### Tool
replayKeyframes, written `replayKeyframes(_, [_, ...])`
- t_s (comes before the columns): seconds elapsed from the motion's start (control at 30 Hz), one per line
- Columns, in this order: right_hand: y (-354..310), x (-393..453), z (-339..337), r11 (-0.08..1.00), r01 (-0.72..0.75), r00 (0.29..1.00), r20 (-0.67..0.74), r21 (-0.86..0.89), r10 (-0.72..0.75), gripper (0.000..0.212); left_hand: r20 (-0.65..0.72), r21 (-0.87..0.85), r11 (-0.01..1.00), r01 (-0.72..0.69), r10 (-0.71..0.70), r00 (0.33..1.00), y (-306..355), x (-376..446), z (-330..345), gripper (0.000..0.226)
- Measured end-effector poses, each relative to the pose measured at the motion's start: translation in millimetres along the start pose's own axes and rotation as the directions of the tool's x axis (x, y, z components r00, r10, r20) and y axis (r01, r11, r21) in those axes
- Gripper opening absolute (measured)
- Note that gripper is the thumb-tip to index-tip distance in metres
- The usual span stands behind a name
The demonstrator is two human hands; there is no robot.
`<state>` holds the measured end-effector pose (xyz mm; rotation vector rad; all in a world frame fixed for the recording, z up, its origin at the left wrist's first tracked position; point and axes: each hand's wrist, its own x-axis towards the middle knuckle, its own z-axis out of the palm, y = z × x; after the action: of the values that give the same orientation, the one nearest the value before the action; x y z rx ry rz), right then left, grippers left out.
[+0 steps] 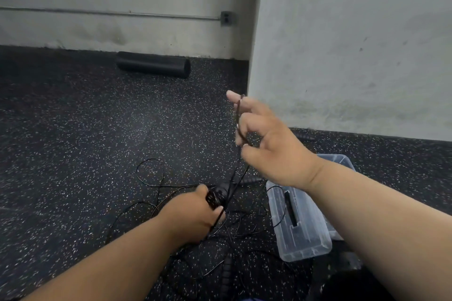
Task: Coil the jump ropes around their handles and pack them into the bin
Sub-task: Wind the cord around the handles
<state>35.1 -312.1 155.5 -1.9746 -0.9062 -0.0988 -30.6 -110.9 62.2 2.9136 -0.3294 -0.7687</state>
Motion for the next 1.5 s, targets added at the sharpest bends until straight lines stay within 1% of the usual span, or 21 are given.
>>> replayKeyframes(0.07, [-7, -1, 2, 0.983, 0.122, 0.991, 0.068, -0.134, -0.114, 0.022, 0.053, 0.039, 0.998, -0.058, 0.056, 0.997, 5, -3, 7, 0.034])
replayKeyframes(0.1, [-10, -1, 5, 0.978, 0.145, 0.987, 0.092, -0.151, -0.132, 0.021, 0.087, 0.029, 0.997, -0.065, 0.062, 0.994, 6, -3, 10, 0.048])
replayKeyframes(0.17, [-14, -1, 15, 0.982, 0.159, 0.98, 0.138, -0.102, -0.145, 0.023, 0.178, -0.147, 0.989, -0.028, 0.054, 0.983, 13, -4, 13, 0.076])
replayKeyframes(0.27, [-14, 1, 25, 0.994, 0.111, 0.971, 0.209, 0.024, -0.114, 0.027, 0.219, -0.132, 0.984, -0.123, 0.149, 0.964, 34, -17, 7, 0.072])
replayKeyframes(0.37, [-6, 2, 29, 0.997, -0.015, 0.978, 0.208, 0.073, 0.0, 0.033, 0.05, -0.102, 0.959, -0.264, 0.27, 0.962, 46, -25, 2, 0.064])
replayKeyframes(0.43, [9, 2, 27, 0.979, -0.187, 0.967, 0.192, 0.085, 0.168, 0.031, -0.109, -0.084, 0.927, -0.365, 0.355, 0.928, 44, -29, -3, 0.065])
replayKeyframes(0.53, [28, -1, 22, 0.881, -0.445, 0.879, 0.265, 0.162, 0.395, 0.053, -0.356, -0.205, 0.843, -0.497, 0.409, 0.84, 30, -33, -17, 0.059])
replayKeyframes(0.57, [34, -3, 22, 0.833, -0.519, 0.842, 0.281, 0.191, 0.46, 0.06, -0.426, -0.283, 0.8, -0.529, 0.39, 0.817, 25, -36, -20, 0.053])
replayKeyframes(0.63, [43, -4, 31, 0.729, -0.627, 0.774, 0.323, 0.273, 0.544, 0.053, -0.508, -0.447, 0.698, -0.559, 0.316, 0.801, 16, -36, -18, 0.047])
replayKeyframes(0.73, [51, 0, 50, 0.612, -0.719, 0.695, 0.329, 0.329, 0.64, 0.047, -0.552, -0.603, 0.571, -0.557, 0.205, 0.808, 14, -36, -8, 0.051])
replayKeyframes(0.83, [48, 0, 51, 0.49, -0.716, 0.677, 0.322, 0.498, 0.662, 0.046, -0.577, -0.645, 0.542, -0.538, 0.117, 0.809, 17, -38, -4, 0.049])
replayKeyframes(0.87, [51, -3, 45, 0.484, -0.695, 0.681, 0.271, 0.532, 0.68, 0.038, -0.591, -0.641, 0.564, -0.521, 0.07, 0.803, 17, -38, -5, 0.044])
replayKeyframes(0.93, [57, -9, 39, 0.601, -0.672, 0.706, 0.13, 0.432, 0.696, 0.026, -0.596, -0.692, 0.547, -0.471, -0.066, 0.8, 20, -40, -8, 0.034])
replayKeyframes(1.0, [58, -14, 40, 0.615, -0.715, 0.679, 0.121, 0.332, 0.724, 0.033, -0.522, -0.823, 0.382, -0.421, -0.217, 0.824, 22, -40, -13, 0.036])
replayKeyframes(1.1, [55, -27, 62, 0.532, -0.757, 0.63, 0.206, 0.379, 0.749, 0.04, -0.379, -0.925, 0.149, -0.349, -0.407, 0.831, 19, -31, -17, 0.042])
replayKeyframes(1.17, [49, -35, 76, 0.561, -0.744, 0.653, 0.217, 0.362, 0.725, 0.063, -0.284, -0.947, 0.005, -0.321, -0.479, 0.831, 11, -22, -17, 0.04])
replayKeyframes(1.23, [43, -43, 87, 0.688, -0.665, 0.745, 0.197, 0.291, 0.637, 0.073, -0.215, -0.961, -0.047, -0.274, -0.495, 0.842, 2, -14, -16, 0.03])
replayKeyframes(1.3, [39, -53, 89, 0.882, -0.464, 0.885, 0.085, 0.081, 0.458, 0.069, -0.17, -0.983, 0.021, -0.181, -0.469, 0.867, -5, -11, -18, 0.026])
replayKeyframes(1.33, [38, -54, 86, 0.923, -0.383, 0.924, 0.011, -0.023, 0.383, 0.063, -0.148, -0.989, 0.067, -0.131, -0.441, 0.885, -7, -12, -22, 0.025])
replayKeyframes(1.4, [46, -53, 73, 0.951, -0.21, 0.977, -0.066, -0.227, 0.201, 0.056, -0.087, -0.99, 0.131, -0.042, -0.354, 0.931, -7, -18, -30, 0.024])
replayKeyframes(1.5, [63, -46, 50, 0.858, 0.184, 0.983, 0.099, -0.479, -0.155, 0.055, 0.015, -0.963, 0.261, 0.073, -0.218, 0.976, -2, -27, -35, 0.027])
